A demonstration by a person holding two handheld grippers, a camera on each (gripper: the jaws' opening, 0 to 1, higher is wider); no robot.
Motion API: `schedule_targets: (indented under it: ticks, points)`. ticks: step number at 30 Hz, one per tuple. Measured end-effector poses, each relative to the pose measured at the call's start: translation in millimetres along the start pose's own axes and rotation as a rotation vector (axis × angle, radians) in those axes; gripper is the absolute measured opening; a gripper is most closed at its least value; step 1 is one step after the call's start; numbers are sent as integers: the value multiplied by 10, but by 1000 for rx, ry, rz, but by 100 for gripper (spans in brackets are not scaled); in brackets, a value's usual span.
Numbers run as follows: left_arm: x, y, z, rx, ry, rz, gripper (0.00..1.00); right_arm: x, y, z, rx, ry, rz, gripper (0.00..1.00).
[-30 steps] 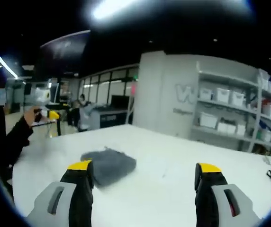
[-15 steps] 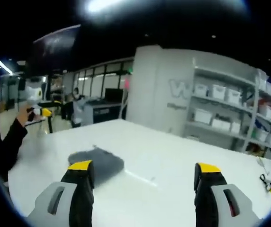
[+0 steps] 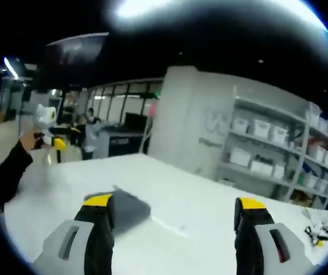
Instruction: Open the folded towel by lifting each exposed corner and separating the folded layers until the towel lies flat within the target outline without major curled edges
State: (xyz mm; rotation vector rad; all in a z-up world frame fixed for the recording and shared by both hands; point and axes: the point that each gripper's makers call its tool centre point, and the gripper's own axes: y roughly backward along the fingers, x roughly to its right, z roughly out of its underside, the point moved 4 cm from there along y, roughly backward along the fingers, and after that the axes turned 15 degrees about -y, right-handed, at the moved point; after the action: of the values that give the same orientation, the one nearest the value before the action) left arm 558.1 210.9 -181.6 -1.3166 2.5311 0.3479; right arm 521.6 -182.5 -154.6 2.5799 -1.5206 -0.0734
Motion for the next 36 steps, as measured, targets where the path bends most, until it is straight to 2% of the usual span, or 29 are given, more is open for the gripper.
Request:
schedule_targets:
  ticks: [2,3,5,7,10,12,14,17,21,24,30,36]
  points:
    - [1,2,16,-8,-10,-4,100,-129,-115,108,-65,34,-92,88]
    - [-10,0,25,-11,-10,-7,100,-119,-182,128,-81,4,-88,90]
    - [-41,-14,41,-13,-5,-14,100,-68,-254,165,-113,46,-61,91]
    - [-37,-30,67,-19,-9,-9,100,-12,-330,159,-108,59,-49,92]
    - [-58,-40,93,-27,-11,-9,100,123,-381,103,-63,-29,-46,91]
    - [-72,-43,101,-27,-9,-8,100,193,-388,125,-68,-27,-42,91]
    - [-76,-47,110,-26,-6,-4,100,310,-403,198,-100,-17,-3,91]
    - [-116,-54,145,-32,-11,-12,100,438,-423,246,-112,-19,33,90]
    - [-185,-63,198,-38,5,-30,97,558,-441,225,-87,-39,51,88]
    - [-192,-79,225,-42,18,-33,96,591,-506,217,-70,-63,47,88]
    - [-215,-134,309,-58,32,-24,97,569,-680,324,-114,-50,41,89]
    - [-318,-239,402,-69,46,-27,98,599,-732,268,-83,-78,21,93]
